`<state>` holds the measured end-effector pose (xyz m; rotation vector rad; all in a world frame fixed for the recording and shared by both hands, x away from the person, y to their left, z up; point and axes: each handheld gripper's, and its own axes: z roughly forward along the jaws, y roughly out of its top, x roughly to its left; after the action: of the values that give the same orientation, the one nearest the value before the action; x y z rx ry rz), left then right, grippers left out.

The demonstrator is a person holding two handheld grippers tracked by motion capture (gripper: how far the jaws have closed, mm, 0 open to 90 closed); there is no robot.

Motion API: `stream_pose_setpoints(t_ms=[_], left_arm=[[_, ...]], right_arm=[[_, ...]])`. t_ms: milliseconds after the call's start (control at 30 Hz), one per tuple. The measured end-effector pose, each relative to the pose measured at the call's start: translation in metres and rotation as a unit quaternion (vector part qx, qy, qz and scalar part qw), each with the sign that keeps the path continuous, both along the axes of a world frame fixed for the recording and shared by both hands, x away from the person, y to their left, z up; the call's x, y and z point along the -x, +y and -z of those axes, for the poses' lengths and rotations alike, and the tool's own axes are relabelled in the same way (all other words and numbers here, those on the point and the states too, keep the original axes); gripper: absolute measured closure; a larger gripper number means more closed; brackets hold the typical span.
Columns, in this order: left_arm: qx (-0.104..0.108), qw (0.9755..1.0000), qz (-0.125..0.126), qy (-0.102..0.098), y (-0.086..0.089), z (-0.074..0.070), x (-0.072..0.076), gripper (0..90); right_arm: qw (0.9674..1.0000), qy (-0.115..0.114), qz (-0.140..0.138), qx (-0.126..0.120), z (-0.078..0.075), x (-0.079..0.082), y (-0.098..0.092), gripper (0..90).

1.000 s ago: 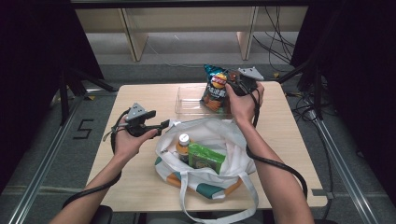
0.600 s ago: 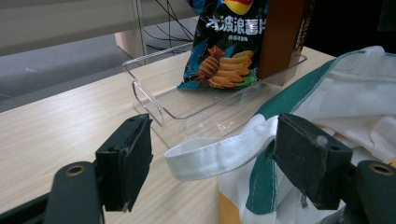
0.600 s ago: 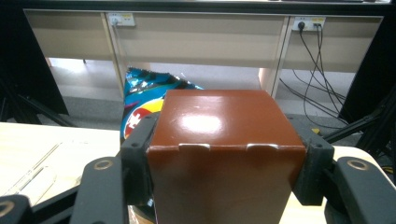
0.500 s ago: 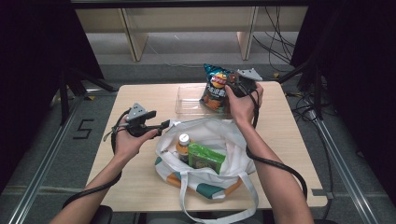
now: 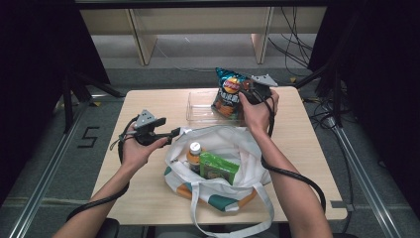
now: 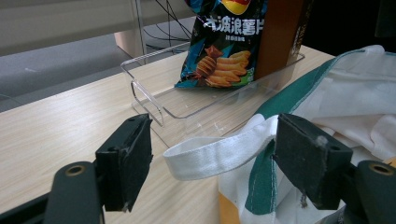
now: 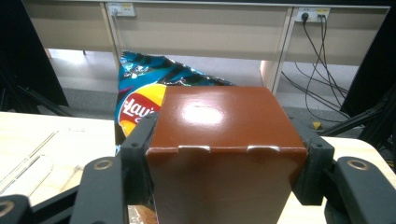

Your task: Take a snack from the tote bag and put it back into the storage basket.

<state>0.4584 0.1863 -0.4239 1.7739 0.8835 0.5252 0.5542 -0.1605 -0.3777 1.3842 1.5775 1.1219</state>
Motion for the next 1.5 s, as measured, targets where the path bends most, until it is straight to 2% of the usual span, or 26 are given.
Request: stream_pose_setpoints(t_ms=[33,67,133,200,267,300,500,533,600,633,767,800,900,1100,1133,1200,1500], left_arm=[[0.000,1.0000,0.001,0.000,0.000,0.000,0.000,26.7],[-0.001,1.0000,0.002,-0.001,0.000,0.000,0.000,26.7],[-0.001,1.0000,0.002,-0.001,0.000,0.000,0.000,26.7],[-0.004,1.0000,0.000,-0.001,0.000,-0.001,0.000,26.7],[-0.001,1.0000,-0.002,-0.001,0.000,-0.001,0.001,26.7],[-0.001,1.0000,-0.002,0.000,0.000,0.000,0.001,26.7],[-0.001,1.0000,0.001,0.000,0.000,0.000,0.000,26.7],[-0.001,1.0000,0.002,0.000,0.000,0.000,0.000,26.7],[-0.001,1.0000,0.001,0.000,0.000,0.000,0.000,26.7],[0.000,1.0000,0.001,0.000,0.000,0.000,0.000,26.7],[0.000,1.0000,0.001,0.000,0.000,0.000,0.000,26.6],[0.000,1.0000,0.001,0.000,0.000,0.000,0.000,26.6],[-0.002,1.0000,-0.001,0.000,-0.001,0.000,0.001,26.6],[-0.002,1.0000,0.000,-0.001,0.000,-0.001,0.001,26.6],[-0.002,1.0000,0.000,0.000,0.000,-0.001,0.001,26.6],[-0.001,1.0000,0.000,0.000,-0.001,0.000,0.001,26.5],[0.003,1.0000,-0.004,0.000,0.000,0.000,0.001,26.5]], right_arm=[[1.0000,-0.001,-0.004,0.007,0.000,-0.001,0.000,38.5],[1.0000,0.008,0.000,-0.005,0.001,0.000,0.001,38.5],[1.0000,0.006,0.000,0.001,0.003,0.000,0.000,38.6],[0.9998,0.018,0.006,-0.011,0.005,0.000,0.001,38.6],[0.9998,0.003,-0.005,0.017,0.007,-0.002,-0.003,38.5],[0.9999,0.010,0.002,0.002,0.008,-0.001,-0.001,38.5],[0.9999,0.014,0.004,0.001,0.011,-0.002,-0.001,37.8],[0.9997,0.021,0.006,-0.010,0.010,-0.002,0.000,37.5],[0.9997,0.022,-0.009,0.007,0.011,-0.004,-0.003,35.3],[0.9991,0.040,-0.005,-0.011,0.012,-0.003,-0.002,33.6],[0.9992,0.034,-0.017,-0.012,0.014,-0.003,-0.007,28.7],[0.9993,0.029,-0.022,-0.001,0.014,-0.003,-0.008,28.1],[0.9993,0.029,-0.023,-0.002,0.012,0.001,-0.007,26.8],[0.9994,0.018,-0.030,0.002,0.005,0.009,-0.009,26.3],[0.9992,0.022,-0.034,-0.002,0.004,0.011,-0.010,26.3],[0.9993,0.012,-0.036,0.003,0.002,0.015,-0.011,26.3],[0.9980,0.012,-0.062,0.001,-0.007,0.030,-0.017,26.9]])
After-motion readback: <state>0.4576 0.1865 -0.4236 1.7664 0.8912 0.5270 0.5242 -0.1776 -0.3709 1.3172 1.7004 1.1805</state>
